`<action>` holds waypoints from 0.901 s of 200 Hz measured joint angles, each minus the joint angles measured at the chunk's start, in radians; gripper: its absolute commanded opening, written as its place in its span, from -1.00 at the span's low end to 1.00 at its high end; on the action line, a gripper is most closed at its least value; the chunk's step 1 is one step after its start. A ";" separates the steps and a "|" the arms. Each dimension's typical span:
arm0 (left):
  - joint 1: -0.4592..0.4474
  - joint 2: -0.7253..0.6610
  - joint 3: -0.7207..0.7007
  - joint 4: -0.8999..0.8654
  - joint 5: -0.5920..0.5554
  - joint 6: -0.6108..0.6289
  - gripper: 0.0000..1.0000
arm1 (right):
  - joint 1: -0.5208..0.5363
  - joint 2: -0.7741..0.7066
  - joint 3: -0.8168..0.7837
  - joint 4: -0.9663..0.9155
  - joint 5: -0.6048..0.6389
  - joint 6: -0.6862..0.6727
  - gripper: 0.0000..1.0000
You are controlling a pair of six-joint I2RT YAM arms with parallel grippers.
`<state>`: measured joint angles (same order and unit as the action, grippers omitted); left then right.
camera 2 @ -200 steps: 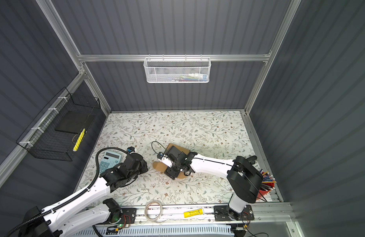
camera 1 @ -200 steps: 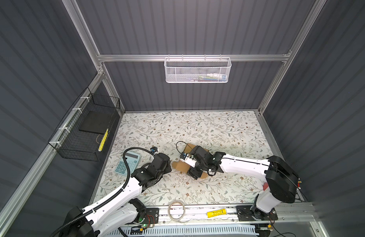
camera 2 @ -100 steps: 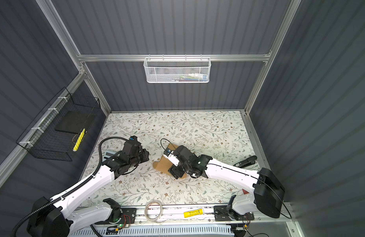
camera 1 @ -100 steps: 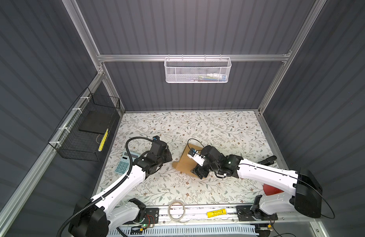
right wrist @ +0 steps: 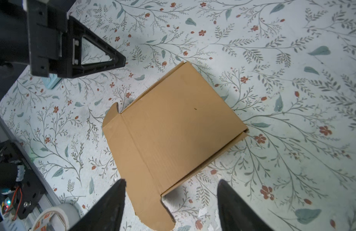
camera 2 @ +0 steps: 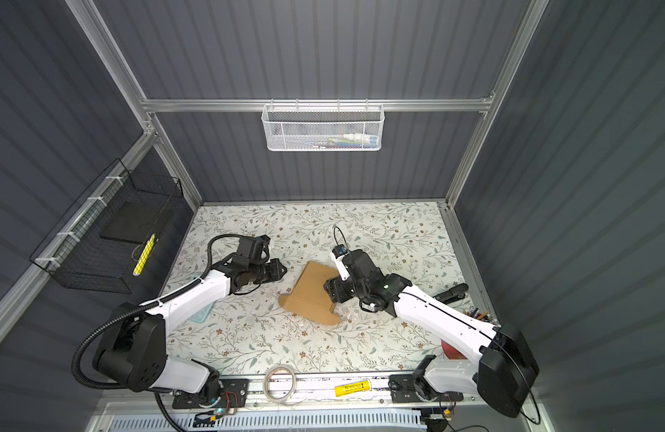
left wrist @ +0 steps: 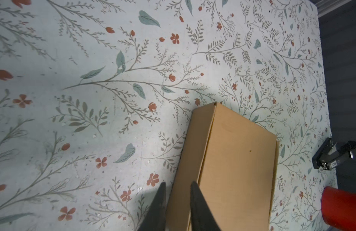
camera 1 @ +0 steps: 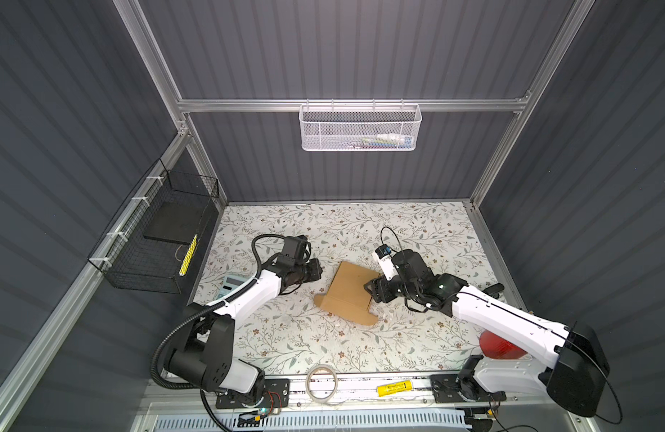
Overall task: Assemble paper box
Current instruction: Close the paper box at the center of the table.
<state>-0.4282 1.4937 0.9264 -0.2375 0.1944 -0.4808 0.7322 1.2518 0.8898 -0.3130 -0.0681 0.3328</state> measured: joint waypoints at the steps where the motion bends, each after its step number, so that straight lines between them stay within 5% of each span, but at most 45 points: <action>1: 0.000 0.002 0.001 0.000 0.002 0.002 -0.54 | -0.002 0.000 0.000 0.000 -0.001 0.002 0.33; 92: 0.006 0.210 0.168 -0.057 0.132 0.165 -0.56 | -0.077 0.093 -0.107 0.069 -0.108 0.245 -0.11; 180: 0.006 0.289 0.217 -0.105 0.158 0.238 -0.57 | -0.084 0.101 -0.134 0.137 -0.132 0.300 -0.16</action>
<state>-0.4217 1.7824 1.1439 -0.3420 0.3527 -0.2428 0.6479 1.3533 0.7563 -0.1757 -0.2001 0.6327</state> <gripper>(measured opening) 0.216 0.422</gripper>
